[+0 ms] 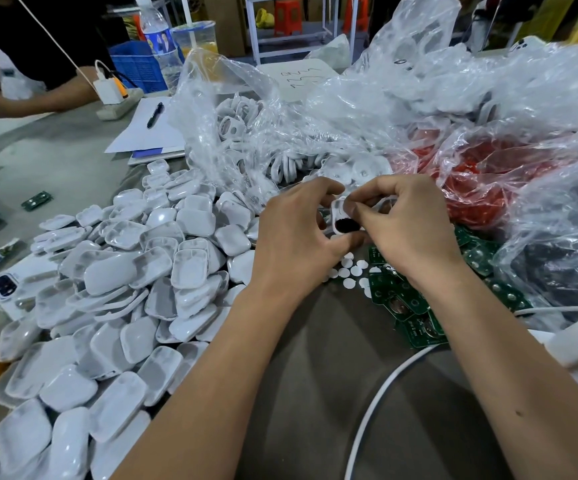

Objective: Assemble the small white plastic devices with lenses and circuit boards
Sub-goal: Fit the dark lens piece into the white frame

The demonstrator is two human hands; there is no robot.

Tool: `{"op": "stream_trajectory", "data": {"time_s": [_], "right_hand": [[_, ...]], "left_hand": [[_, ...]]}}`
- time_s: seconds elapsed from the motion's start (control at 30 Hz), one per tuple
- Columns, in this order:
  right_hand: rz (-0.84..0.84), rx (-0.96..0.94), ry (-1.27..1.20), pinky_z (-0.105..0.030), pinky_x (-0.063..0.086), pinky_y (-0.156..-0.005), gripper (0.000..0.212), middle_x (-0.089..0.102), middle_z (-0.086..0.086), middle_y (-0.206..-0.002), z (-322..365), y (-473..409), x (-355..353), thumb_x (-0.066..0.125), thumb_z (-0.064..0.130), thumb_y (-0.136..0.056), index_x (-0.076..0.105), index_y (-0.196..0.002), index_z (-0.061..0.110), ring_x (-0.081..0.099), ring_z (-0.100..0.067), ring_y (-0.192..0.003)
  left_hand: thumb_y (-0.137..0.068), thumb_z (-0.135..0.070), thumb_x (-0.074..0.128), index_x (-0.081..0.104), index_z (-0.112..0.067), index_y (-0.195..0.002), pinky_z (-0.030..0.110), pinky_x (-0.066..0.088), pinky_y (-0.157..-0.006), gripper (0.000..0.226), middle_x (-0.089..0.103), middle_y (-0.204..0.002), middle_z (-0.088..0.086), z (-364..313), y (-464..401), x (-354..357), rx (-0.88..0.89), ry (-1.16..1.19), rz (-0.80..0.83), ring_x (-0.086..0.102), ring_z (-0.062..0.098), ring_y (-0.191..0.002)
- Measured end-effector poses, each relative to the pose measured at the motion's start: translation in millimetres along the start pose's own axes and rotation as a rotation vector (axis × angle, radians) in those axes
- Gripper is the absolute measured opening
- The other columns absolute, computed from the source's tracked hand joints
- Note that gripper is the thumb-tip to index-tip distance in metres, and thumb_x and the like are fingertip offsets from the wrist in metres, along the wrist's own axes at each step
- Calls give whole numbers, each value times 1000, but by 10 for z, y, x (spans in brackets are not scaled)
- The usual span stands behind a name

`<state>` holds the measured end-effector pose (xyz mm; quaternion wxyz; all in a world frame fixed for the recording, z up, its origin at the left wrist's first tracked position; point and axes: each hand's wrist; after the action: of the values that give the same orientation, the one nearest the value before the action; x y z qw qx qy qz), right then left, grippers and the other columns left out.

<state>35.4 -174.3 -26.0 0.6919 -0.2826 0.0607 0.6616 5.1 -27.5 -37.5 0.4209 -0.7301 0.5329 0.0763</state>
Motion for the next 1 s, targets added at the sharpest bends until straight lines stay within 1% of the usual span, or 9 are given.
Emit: {"op": "stream_trajectory", "data": {"time_s": [0.13,0.2,0.27,0.33,0.43,0.57,0.8,0.93,1.0], "right_hand": [[-8,32,-26,-39,63,-61,15,72,7,-76,-3,-9,-7,87,15,-83,74,-81,23,68,-8,-63],[-11,46,-41,-42,64,-61,18,71,4,-78,-21,-15,-15,89,17,-81,72,-84,23,67,-9,-64],[-7,67,-58,-39,62,-60,20,71,1,-80,-30,-20,-25,90,20,-81,72,-88,23,66,-11,-65],[24,125,-140,-32,58,-51,18,72,0,-79,-28,-28,-41,89,20,-82,74,-91,22,68,-11,-63],[98,218,-316,-21,45,-40,10,69,1,-64,-26,-38,-64,86,13,-85,76,-85,13,61,-8,-48],[126,251,-371,-20,41,-37,12,62,0,-52,-27,-42,-98,85,6,-84,73,-81,6,52,-9,-40],[154,218,-208,-23,40,-38,16,61,-3,-48,-76,-62,-169,87,10,-82,73,-77,7,50,-11,-36],[225,179,-4,-20,42,-42,17,65,4,-52,-107,-68,-209,91,20,-79,76,-74,15,55,-7,-42],[269,171,10,-17,44,-45,13,69,5,-57,-104,-71,-234,91,16,-79,78,-80,17,59,-7,-47]], "left_hand": [[-60,-44,84,72,-25,-110,13,49,-68,55,71,-94,-16,-5,4,-5,24,1,-10,55,-13,-72],[-60,-46,86,72,-25,-109,11,48,-67,55,69,-92,-19,-5,6,-13,32,7,-8,55,-14,-72],[-60,-49,88,72,-26,-108,7,45,-67,56,66,-90,-22,-7,8,-20,34,19,-5,56,-15,-73],[-60,-50,91,72,-27,-107,5,43,-66,55,67,-90,-22,-10,9,-26,36,25,-8,57,-15,-74],[-60,-50,92,72,-28,-106,6,43,-67,54,67,-89,-22,-11,8,-32,51,18,-10,59,-11,-75],[-61,-54,90,72,-29,-104,11,46,-68,53,68,-89,-22,-1,8,-30,75,0,12,58,-5,-75],[-60,-58,90,71,-30,-107,13,48,-71,58,71,-90,-18,33,10,-54,98,-18,120,59,-9,-78],[-61,-56,92,71,-31,-115,29,56,-82,64,73,-96,-15,72,11,-86,117,-14,250,67,1,-92],[-61,-54,93,70,-32,-119,17,51,-84,66,72,-97,-16,75,16,-80,129,8,286,66,0,-96]]}}
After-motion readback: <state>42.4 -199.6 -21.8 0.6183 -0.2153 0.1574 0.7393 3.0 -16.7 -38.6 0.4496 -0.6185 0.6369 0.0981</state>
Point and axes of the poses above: each hand's wrist, its own y-axis away from the middle knuckle, its own x-axis out of the palm, z = x × y
